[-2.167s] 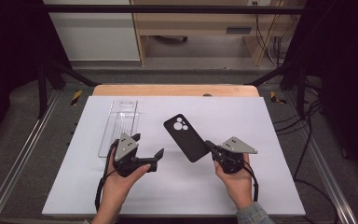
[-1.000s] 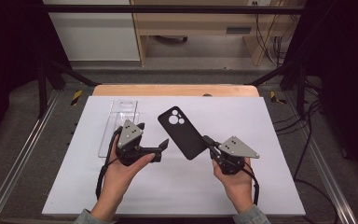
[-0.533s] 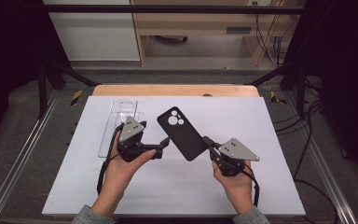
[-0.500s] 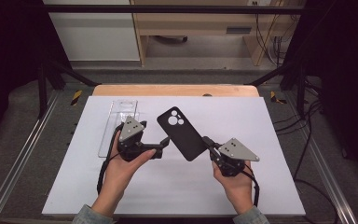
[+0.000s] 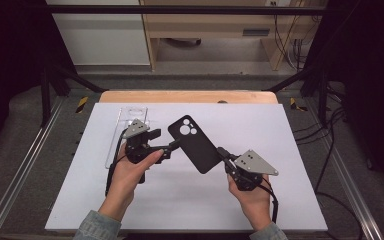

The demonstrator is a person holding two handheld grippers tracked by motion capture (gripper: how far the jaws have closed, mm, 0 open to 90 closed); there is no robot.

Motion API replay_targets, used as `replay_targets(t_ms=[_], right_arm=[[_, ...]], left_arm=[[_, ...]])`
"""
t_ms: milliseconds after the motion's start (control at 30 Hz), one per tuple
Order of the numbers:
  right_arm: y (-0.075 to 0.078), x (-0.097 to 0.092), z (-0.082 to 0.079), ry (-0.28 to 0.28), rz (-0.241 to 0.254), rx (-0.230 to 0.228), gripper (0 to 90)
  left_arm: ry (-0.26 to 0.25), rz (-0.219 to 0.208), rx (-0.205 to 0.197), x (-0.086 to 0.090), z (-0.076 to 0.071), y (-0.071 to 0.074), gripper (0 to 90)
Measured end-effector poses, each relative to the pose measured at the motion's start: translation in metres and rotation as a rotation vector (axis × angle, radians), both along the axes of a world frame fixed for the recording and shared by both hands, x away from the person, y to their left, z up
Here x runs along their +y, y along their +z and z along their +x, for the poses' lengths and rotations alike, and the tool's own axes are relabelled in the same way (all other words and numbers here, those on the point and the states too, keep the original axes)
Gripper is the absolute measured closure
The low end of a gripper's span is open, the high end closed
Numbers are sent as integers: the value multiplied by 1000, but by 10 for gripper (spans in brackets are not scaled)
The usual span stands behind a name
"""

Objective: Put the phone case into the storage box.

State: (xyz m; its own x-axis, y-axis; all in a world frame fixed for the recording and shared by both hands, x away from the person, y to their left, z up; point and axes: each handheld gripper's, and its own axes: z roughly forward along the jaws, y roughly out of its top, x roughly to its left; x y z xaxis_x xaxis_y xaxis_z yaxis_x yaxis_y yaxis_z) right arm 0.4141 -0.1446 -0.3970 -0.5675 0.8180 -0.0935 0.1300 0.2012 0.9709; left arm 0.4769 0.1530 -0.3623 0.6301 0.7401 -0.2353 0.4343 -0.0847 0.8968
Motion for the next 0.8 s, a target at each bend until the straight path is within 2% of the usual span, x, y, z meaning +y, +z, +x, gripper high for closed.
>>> replay_targets(t_ms=[100, 367, 467, 700, 800], right_arm=[[-1, 1, 0, 3, -4, -5, 898], [-1, 3, -1, 6, -7, -12, 898], [-1, 3, -1, 7, -4, -12, 898], [-2, 3, -1, 12, -2, -15, 898], [-2, 3, -1, 13, 0, -13, 898]], left_arm=[[3, -16, 3, 1, 1, 2, 281], [-8, -5, 11, -2, 6, 6, 344], [-7, -18, 18, -1, 8, 6, 383], [0, -38, 57, 1, 15, 3, 425], [-17, -53, 71, 2, 17, 1, 462]])
